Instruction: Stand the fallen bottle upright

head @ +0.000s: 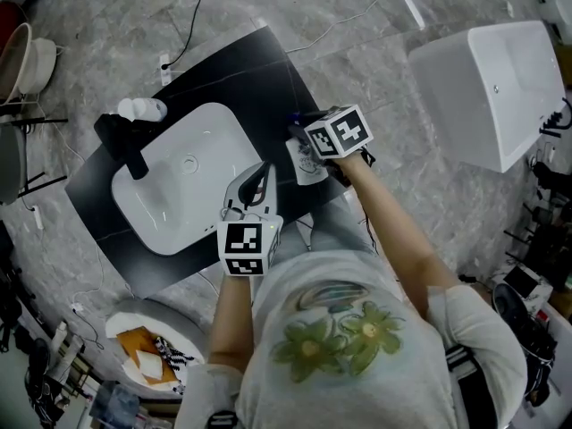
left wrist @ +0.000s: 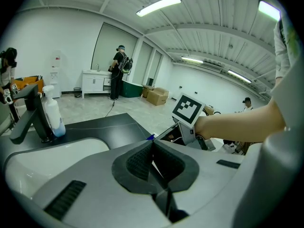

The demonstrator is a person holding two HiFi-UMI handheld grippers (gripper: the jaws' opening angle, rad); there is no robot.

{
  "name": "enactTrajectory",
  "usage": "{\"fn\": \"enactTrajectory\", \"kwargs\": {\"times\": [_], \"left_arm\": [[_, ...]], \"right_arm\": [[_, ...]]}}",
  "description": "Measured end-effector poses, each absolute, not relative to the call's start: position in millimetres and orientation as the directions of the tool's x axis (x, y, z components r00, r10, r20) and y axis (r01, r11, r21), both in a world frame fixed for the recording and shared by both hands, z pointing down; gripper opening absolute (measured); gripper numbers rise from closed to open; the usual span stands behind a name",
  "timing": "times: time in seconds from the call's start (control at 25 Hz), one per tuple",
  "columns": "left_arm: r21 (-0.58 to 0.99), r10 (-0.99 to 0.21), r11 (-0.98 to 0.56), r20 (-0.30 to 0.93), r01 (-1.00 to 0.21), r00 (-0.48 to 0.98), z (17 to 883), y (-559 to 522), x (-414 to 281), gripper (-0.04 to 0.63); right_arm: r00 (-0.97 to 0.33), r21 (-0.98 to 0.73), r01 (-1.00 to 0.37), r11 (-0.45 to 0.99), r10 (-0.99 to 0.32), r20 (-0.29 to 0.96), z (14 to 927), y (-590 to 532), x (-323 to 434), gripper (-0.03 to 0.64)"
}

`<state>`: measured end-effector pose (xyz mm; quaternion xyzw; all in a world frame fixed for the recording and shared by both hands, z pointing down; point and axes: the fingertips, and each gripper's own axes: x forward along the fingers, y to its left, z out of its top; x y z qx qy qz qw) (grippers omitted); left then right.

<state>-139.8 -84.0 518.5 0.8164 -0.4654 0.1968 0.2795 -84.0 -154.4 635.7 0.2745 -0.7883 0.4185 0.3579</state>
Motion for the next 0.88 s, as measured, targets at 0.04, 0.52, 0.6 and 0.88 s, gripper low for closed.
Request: {"fn": "enactTrajectory", "kwargs": {"times": [0.04,0.52,0.6,0.88], "left_arm": [[0.272,-0.652,-0.41,0.58,-0.871,0.488,517.6,-82.5,-138.7,0.018],[0.245,-0.683,-0.395,0.566,-0.885,0.461,497.2,-54.7,-121.6,0.018],[0.238,-0.69,-0.391,0.563,-0.889,0.455,493.2,-49.7,-119.6,0.018],[0.21,-0.717,-0.375,0.552,-0.903,0.426,475.1,-30.7,-111.5,0.018]], "right_arm": [[-0.598,-0.463,-0.729,0.504,-0.14,0.789,633.1,-153.7,-83.8,0.132],[-0.656,-0.453,-0.672,0.585,-0.187,0.732,600.9,-134.7,-81.6,0.127],[-0.663,-0.448,-0.663,0.6,-0.193,0.723,595.8,-131.2,-82.0,0.126],[-0.693,-0.419,-0.622,0.662,-0.217,0.687,573.4,-115.9,-79.4,0.124]]}}
